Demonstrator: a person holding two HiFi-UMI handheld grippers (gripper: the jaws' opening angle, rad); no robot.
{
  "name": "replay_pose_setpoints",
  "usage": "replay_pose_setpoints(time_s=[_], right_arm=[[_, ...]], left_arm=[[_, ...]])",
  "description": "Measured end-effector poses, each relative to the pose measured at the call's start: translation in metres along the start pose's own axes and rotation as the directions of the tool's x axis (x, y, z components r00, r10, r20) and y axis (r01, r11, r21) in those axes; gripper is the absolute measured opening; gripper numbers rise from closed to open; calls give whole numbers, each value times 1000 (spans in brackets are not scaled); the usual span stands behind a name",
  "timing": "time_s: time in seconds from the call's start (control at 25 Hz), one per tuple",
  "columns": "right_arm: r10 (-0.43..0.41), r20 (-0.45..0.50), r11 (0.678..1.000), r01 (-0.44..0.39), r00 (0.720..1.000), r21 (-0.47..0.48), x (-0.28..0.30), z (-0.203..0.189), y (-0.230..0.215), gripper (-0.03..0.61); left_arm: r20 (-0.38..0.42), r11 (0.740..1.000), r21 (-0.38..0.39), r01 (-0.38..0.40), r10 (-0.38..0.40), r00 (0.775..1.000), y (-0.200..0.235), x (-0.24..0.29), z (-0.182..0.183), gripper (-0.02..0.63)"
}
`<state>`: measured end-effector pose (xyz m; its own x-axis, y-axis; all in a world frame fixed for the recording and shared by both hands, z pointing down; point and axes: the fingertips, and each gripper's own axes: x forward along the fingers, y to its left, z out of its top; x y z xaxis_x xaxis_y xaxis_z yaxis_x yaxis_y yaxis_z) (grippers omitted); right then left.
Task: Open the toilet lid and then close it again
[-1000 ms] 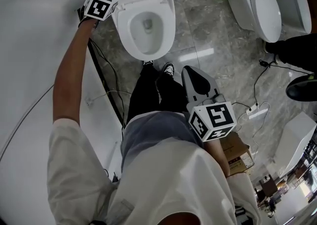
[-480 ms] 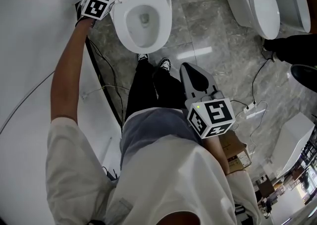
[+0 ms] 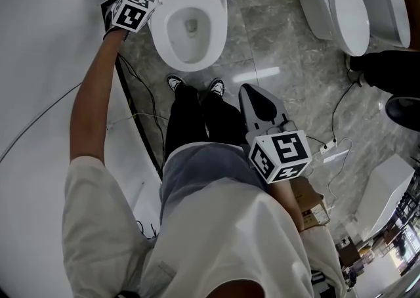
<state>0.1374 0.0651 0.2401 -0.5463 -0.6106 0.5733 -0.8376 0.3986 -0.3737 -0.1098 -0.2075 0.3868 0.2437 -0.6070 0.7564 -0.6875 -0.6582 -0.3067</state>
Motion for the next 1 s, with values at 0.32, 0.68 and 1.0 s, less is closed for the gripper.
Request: replay_pose_setpoints(time_s=[0.32,0.68,1.0], right_arm=[[21,-16,1000,-21,1000,-20,3,-4,6,11],[40,-33,999,-41,999,-32,8,-7,13,11],[54,-49,998,-56,997,-28,15,-15,16,11]], left_arm=[[20,999,30,-35,34,999,-17,-9,-8,55],[11,995,100,-11,9,1000,-38,-15,-21,55],[32,989,148,-15,11,999,-55,-16,-32,55]])
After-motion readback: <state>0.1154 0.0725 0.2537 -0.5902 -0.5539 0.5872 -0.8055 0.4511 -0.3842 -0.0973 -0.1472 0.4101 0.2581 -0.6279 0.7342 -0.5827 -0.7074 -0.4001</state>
